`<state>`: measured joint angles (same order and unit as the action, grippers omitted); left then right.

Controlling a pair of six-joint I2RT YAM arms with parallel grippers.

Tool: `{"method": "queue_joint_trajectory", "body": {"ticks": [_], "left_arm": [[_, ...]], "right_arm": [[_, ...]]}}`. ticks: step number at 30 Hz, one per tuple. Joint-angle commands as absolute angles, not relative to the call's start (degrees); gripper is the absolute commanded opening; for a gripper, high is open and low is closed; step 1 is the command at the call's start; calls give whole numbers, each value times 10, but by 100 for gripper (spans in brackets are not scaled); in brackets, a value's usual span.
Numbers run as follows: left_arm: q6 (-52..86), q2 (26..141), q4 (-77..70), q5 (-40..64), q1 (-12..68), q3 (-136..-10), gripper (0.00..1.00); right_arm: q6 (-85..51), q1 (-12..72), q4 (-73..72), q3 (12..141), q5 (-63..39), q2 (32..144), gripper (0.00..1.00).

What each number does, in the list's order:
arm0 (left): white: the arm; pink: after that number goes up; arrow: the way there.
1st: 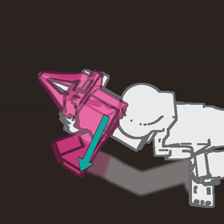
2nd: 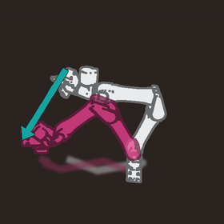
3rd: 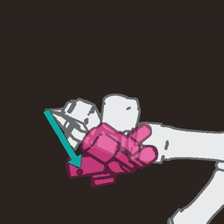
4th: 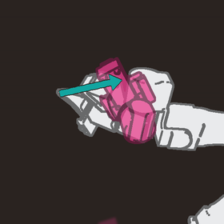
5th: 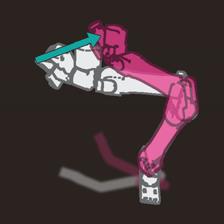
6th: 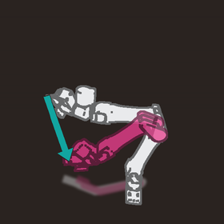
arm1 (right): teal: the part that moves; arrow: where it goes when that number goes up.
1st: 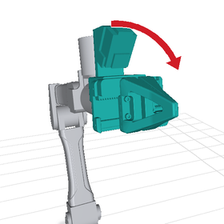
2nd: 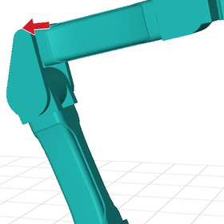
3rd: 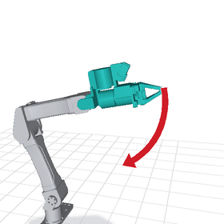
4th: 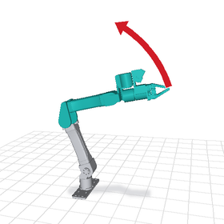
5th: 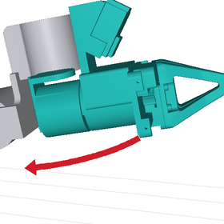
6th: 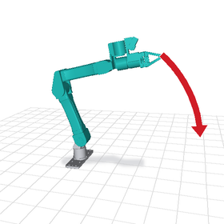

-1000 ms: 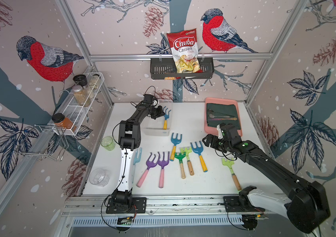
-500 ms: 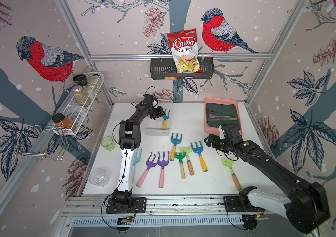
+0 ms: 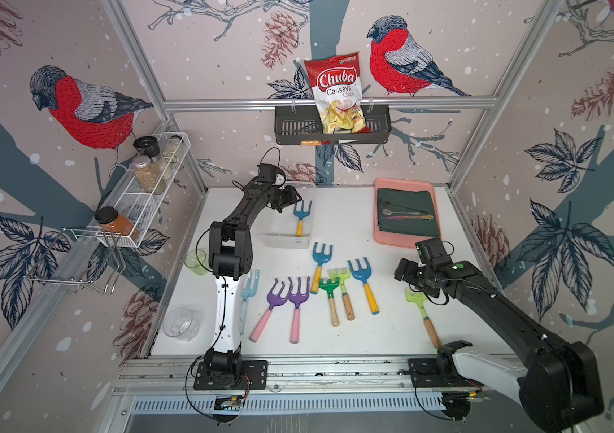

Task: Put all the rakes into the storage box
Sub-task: Place the rake in the storage box, then pick up the rake at the center of the board.

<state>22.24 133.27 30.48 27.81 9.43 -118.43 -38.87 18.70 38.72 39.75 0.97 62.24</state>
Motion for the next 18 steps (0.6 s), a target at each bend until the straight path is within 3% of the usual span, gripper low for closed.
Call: {"method": "queue_joint_trajectory", "body": {"ticks": [1, 12, 18], "left_arm": [[227, 1297, 284, 285, 108, -1156, 57], [242, 1194, 225, 317, 140, -1010, 58], [243, 1169, 215, 325, 145, -977, 59]], "right_arm": [[-422, 183, 442, 379, 37, 599, 95], [-515, 194, 489, 308, 44, 541, 95], [-555, 224, 480, 297, 63, 565, 94]]}}
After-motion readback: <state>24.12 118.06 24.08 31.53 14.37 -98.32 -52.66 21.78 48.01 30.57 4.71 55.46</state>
